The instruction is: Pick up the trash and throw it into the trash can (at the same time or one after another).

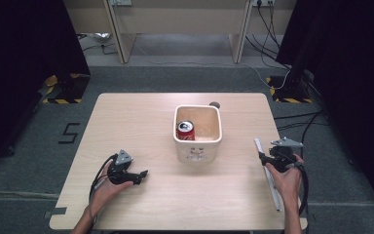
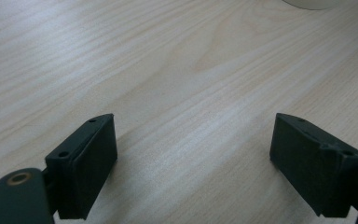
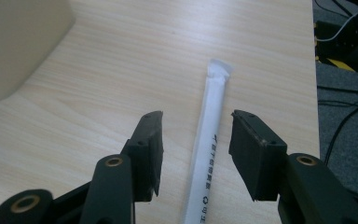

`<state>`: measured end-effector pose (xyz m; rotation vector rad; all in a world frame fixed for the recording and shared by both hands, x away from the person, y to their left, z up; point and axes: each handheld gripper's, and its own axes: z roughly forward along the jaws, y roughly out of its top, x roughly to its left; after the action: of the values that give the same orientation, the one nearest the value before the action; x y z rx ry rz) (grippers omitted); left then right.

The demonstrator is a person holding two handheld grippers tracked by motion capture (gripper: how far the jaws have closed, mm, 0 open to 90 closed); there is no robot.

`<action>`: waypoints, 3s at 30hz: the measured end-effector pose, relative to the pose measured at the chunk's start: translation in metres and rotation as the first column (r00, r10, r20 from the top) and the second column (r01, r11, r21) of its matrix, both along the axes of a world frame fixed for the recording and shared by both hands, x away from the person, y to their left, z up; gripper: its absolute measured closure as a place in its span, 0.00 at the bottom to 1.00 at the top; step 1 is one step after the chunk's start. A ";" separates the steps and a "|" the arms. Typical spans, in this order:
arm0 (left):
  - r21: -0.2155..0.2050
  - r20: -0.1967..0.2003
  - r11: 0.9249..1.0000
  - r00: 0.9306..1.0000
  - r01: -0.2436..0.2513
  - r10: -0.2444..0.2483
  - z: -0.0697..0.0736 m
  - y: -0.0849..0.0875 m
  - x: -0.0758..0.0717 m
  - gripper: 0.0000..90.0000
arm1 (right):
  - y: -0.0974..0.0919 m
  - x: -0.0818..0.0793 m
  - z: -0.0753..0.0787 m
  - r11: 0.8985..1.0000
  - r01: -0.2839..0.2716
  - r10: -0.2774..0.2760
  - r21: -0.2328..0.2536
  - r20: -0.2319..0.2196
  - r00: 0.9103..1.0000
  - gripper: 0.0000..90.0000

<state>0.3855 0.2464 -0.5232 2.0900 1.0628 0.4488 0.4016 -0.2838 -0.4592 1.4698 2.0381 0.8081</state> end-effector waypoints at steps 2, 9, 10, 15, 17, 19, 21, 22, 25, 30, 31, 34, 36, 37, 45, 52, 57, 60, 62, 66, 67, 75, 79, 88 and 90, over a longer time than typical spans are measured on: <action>0.000 0.000 1.000 1.000 0.000 0.000 0.000 0.000 0.000 0.15 | 0.000 0.002 -0.004 1.000 0.004 -0.004 -0.001 -0.013 1.000 0.61; 0.000 0.000 1.000 1.000 0.000 0.000 0.000 0.000 0.000 0.15 | -0.002 0.010 -0.018 1.000 0.014 -0.015 -0.009 -0.049 0.999 0.63; 0.000 0.000 1.000 1.000 0.000 0.000 0.000 0.000 0.000 0.16 | -0.002 0.011 -0.019 1.000 0.014 -0.015 -0.010 -0.053 0.998 0.64; 0.000 0.000 1.000 1.000 0.000 0.000 0.000 0.000 0.000 0.16 | -0.003 0.013 -0.024 1.000 0.020 -0.021 -0.018 -0.064 0.998 0.66; 0.000 0.000 1.000 1.000 0.000 0.000 0.000 0.000 0.000 0.16 | -0.003 0.015 -0.027 1.000 0.021 -0.022 -0.016 -0.069 0.997 0.67; 0.001 0.000 1.000 1.000 0.000 0.000 0.000 0.000 0.000 0.16 | -0.003 0.016 -0.029 1.000 0.020 -0.022 -0.018 -0.079 0.997 0.67; 0.000 0.000 1.000 1.000 0.000 0.000 0.000 0.000 0.000 0.16 | -0.003 0.016 -0.030 1.000 0.017 -0.019 -0.022 -0.086 0.996 0.69; 0.000 0.000 1.000 1.000 0.000 0.000 0.000 0.000 0.000 0.16 | -0.003 0.016 -0.031 1.000 0.017 -0.019 -0.024 -0.088 0.996 0.69; 0.000 0.000 1.000 1.000 0.000 0.000 0.000 0.000 0.000 0.16 | -0.005 0.017 -0.032 0.999 0.028 -0.031 -0.026 -0.095 0.995 0.71; 0.000 0.000 1.000 1.000 0.000 0.000 0.000 0.000 0.000 0.16 | -0.006 0.017 -0.035 0.999 0.030 -0.033 -0.025 -0.114 0.993 0.75; 0.001 0.000 1.000 1.000 0.000 0.000 0.000 0.000 0.000 0.16 | -0.006 0.017 -0.036 0.999 0.031 -0.032 -0.014 -0.110 0.993 0.76; 0.000 0.000 1.000 1.000 0.000 0.000 0.000 0.000 0.000 0.16 | -0.006 0.017 -0.036 1.000 0.027 -0.028 -0.007 -0.110 0.994 0.81; 0.000 0.000 1.000 1.000 0.000 0.000 0.000 0.000 0.000 0.16 | -0.006 0.016 -0.037 1.000 0.024 -0.024 0.003 -0.108 0.994 0.85; 0.000 0.000 1.000 1.000 0.000 0.000 0.000 0.000 0.000 0.16 | -0.006 0.016 -0.037 1.000 0.026 -0.025 0.012 -0.107 0.994 0.86; 0.000 0.000 1.000 1.000 0.000 0.000 0.000 0.000 0.000 0.16 | -0.007 0.014 -0.032 1.000 0.015 -0.014 0.025 -0.070 0.997 0.88; 0.000 0.000 1.000 1.000 0.000 0.000 0.000 0.000 0.000 0.15 | -0.004 0.010 -0.020 0.999 -0.001 0.003 0.047 -0.034 0.999 0.88; 0.001 0.000 1.000 1.000 0.000 0.000 0.000 0.000 0.000 0.16 | -0.003 0.006 -0.009 0.999 -0.018 0.017 0.050 0.003 1.000 0.88; 0.000 0.000 1.000 1.000 0.000 0.000 0.000 0.000 0.000 0.16 | -0.002 0.004 -0.001 0.998 -0.027 0.025 0.058 0.025 0.999 0.88; 0.000 0.000 1.000 1.000 0.000 0.000 0.000 0.000 0.000 0.16 | -0.002 0.001 0.005 0.998 -0.031 0.028 0.064 0.042 0.999 0.88; 0.000 0.000 1.000 1.000 0.000 0.000 0.000 0.000 0.000 0.16 | -0.001 -0.003 0.018 0.996 -0.048 0.042 0.077 0.078 0.996 0.88; 0.000 0.000 1.000 1.000 0.000 0.000 0.000 0.000 0.000 0.16 | 0.000 -0.004 0.022 0.995 -0.052 0.044 0.081 0.089 0.995 0.88; 0.000 0.000 1.000 1.000 0.000 0.000 0.000 0.000 0.000 0.16 | 0.014 -0.006 0.054 0.989 -0.117 0.105 0.085 0.143 0.984 0.88; 0.002 0.000 1.000 1.000 0.001 -0.001 0.000 0.000 0.000 0.15 | 0.020 -0.004 0.072 0.986 -0.143 0.127 0.089 0.167 0.978 0.88; 0.000 0.000 1.000 1.000 0.000 0.000 0.000 0.000 0.000 0.16 | 0.041 0.002 0.113 0.971 -0.215 0.187 0.102 0.228 0.956 0.88; -0.001 0.000 1.000 1.000 0.000 0.000 0.000 0.000 0.000 0.16 | 0.047 0.003 0.121 0.967 -0.231 0.200 0.107 0.240 0.950 0.88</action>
<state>0.3855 0.2464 -0.5232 2.0894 1.0630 0.4486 0.4049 -0.2371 -0.3381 1.1697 2.0232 1.1666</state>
